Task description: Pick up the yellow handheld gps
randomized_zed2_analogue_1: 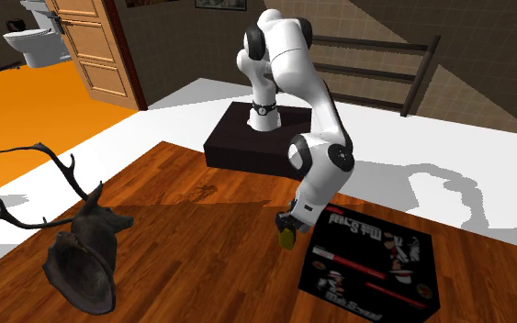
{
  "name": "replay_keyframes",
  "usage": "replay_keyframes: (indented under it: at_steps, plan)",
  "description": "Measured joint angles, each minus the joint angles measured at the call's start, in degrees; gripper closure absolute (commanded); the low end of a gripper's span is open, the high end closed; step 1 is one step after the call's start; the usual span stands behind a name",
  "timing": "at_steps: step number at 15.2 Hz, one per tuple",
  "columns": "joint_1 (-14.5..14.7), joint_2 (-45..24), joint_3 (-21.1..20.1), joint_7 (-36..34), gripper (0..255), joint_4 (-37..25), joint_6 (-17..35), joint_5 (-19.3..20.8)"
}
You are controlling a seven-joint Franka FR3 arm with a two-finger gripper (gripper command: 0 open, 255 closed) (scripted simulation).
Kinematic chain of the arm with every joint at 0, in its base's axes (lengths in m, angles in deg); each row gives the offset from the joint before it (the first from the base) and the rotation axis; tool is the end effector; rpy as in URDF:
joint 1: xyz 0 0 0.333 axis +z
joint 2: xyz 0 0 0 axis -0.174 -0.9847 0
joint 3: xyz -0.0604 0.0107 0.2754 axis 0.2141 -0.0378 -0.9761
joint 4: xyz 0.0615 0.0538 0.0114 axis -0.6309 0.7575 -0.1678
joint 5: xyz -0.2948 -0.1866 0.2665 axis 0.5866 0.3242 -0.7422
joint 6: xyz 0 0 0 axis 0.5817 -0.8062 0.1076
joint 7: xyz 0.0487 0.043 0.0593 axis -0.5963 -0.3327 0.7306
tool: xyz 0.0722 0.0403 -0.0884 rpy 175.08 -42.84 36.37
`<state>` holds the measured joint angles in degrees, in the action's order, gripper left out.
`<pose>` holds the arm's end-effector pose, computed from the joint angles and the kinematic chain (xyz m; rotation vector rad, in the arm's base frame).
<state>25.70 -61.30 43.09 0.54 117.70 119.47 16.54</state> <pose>0.6544 0.2472 0.0884 2.7806 0.7730 -0.2300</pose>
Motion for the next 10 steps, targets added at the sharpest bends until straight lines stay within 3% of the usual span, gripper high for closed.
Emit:
replay_keyframes:
  at_steps: [10]
  plan:
    - [-0.3, 4.8, -0.7, 1.2, 255, 0.5, -4.2, -1.0]
